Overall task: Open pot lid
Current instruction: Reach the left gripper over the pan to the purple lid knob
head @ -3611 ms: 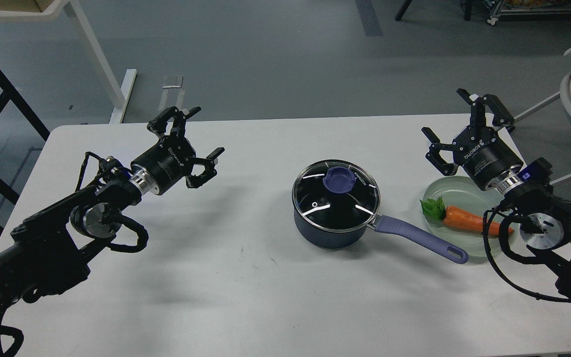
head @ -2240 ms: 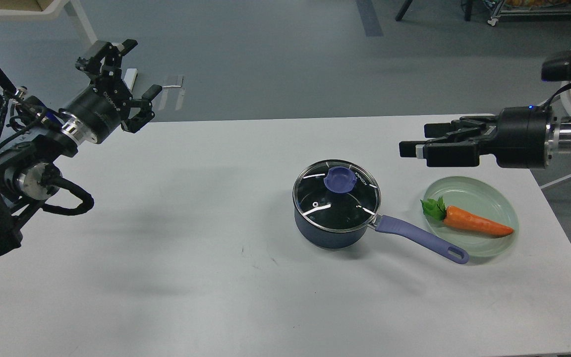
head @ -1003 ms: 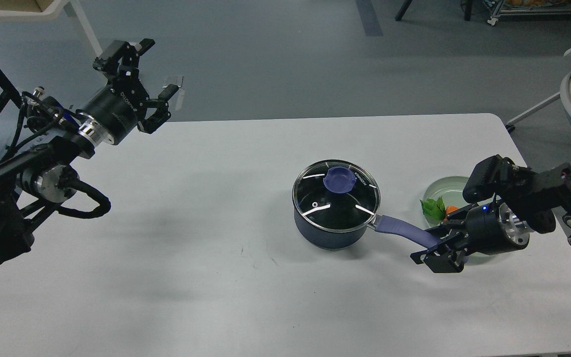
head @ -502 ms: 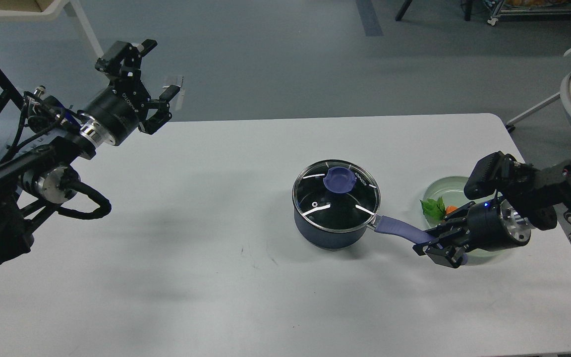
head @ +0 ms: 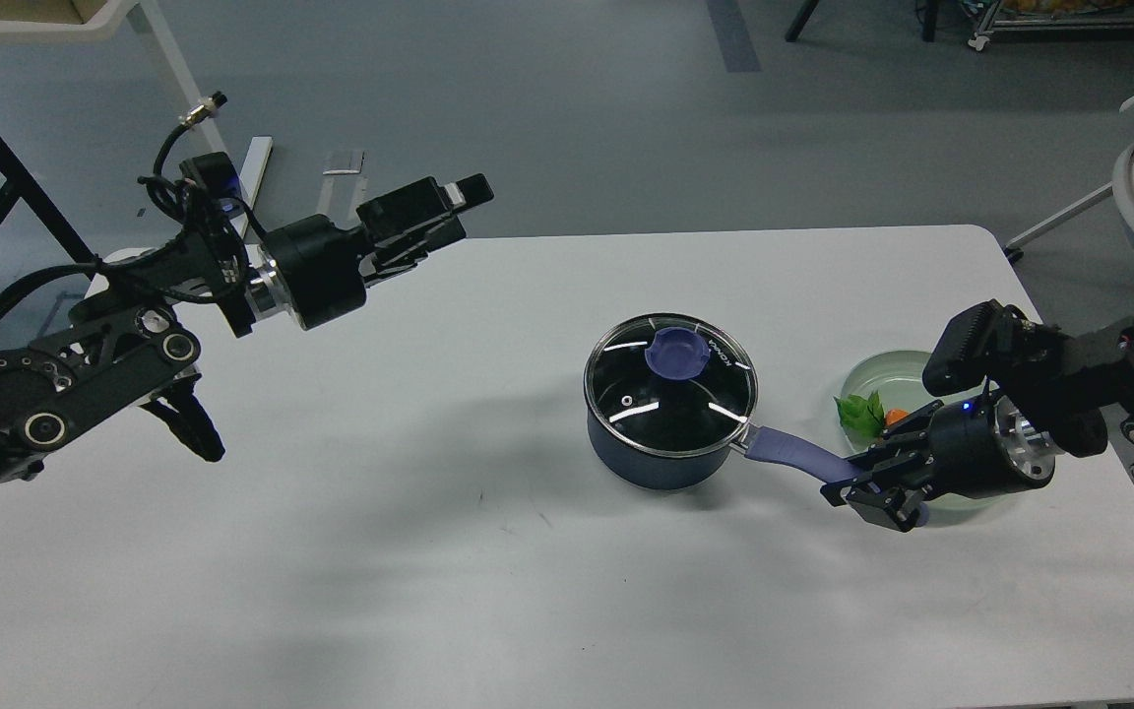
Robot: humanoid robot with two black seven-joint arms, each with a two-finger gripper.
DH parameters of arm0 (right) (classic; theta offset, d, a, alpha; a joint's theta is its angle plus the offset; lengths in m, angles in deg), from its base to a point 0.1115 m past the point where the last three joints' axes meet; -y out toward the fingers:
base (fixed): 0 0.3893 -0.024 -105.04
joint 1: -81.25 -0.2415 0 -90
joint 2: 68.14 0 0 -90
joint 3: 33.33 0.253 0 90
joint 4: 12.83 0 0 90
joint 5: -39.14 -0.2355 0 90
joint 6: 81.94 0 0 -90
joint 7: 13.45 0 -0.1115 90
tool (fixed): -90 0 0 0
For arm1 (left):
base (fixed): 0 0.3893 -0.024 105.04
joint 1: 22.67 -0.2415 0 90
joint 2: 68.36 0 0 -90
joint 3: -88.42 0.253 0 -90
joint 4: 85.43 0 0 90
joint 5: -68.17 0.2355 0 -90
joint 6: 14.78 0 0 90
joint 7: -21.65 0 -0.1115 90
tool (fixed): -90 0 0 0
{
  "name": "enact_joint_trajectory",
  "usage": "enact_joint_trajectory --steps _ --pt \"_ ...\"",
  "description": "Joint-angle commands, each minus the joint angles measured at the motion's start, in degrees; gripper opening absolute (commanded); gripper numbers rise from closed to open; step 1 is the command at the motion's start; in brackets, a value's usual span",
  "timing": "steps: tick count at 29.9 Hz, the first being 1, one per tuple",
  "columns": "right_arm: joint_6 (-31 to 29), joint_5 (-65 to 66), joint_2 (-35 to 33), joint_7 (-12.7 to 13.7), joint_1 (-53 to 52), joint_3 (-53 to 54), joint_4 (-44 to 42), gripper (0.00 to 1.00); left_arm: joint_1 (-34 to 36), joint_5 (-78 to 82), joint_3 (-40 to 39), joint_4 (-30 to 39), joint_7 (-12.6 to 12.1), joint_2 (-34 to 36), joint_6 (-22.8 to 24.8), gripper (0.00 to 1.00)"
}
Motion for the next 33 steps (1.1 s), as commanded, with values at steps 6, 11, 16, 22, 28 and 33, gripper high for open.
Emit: enact_joint_trajectory --steps 6,11,16,22,28,33 --pt "0.0 0.0 -0.1 0.0 -0.1 0.0 0.1 0.30 9.8 29.0 11.7 2.9 0.0 -4.6 -5.9 0.99" --pt "0.0 -0.1 -0.1 0.0 -0.1 0.0 0.1 0.30 15.1 32.3 19.6 -4.2 0.0 -11.0 -9.5 0.99" --pt "0.0 -0.1 -0.2 0.0 0.0 0.0 0.1 0.30 16.3 33.0 20.2 -11.5 0.0 -16.9 -9.6 0.99" --pt "0.0 -0.1 -0.2 0.0 0.0 0.1 0.2 0.30 15.5 35.4 20.4 -16.1 0.0 -21.4 -9.5 0.99" --pt "0.0 -0.1 -0.2 0.0 0.0 0.1 0.1 0.30 15.4 35.0 23.4 -17.9 0.0 -23.3 -9.4 0.99" --pt "0.0 -0.1 -0.1 0.0 0.1 0.1 0.2 0.31 15.6 35.1 23.6 -22.3 0.0 -26.3 -9.5 0.99"
